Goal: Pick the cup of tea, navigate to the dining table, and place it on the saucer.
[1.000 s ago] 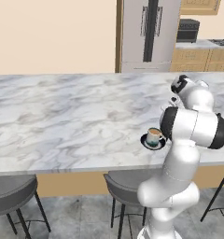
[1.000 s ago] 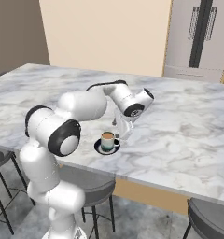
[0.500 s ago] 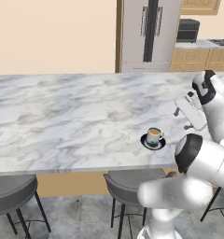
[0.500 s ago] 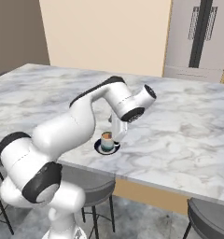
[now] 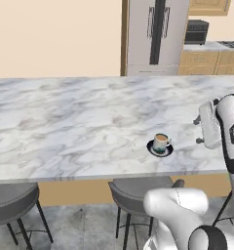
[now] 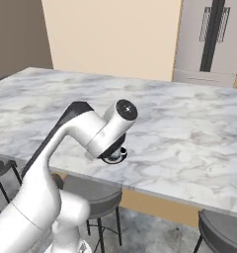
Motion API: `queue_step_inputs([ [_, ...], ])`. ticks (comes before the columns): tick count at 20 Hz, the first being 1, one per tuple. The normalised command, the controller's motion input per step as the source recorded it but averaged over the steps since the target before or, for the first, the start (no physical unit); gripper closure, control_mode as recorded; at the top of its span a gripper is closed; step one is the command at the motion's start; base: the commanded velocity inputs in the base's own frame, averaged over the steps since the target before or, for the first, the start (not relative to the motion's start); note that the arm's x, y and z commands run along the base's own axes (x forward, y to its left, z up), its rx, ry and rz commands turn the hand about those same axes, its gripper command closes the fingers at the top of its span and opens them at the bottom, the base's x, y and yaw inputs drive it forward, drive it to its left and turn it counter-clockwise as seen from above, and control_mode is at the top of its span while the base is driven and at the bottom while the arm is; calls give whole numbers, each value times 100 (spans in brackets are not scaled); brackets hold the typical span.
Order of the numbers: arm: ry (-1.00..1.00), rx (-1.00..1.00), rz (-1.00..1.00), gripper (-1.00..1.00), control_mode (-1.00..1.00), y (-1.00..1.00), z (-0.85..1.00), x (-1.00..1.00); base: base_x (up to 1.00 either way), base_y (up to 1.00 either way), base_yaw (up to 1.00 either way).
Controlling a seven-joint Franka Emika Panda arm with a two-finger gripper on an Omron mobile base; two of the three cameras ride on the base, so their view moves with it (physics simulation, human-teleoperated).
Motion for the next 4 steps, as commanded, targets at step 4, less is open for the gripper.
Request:
queue_step_inputs([
  [4, 4, -2, -25, -100, -100, 14, 59, -100, 0, 0, 0],
])
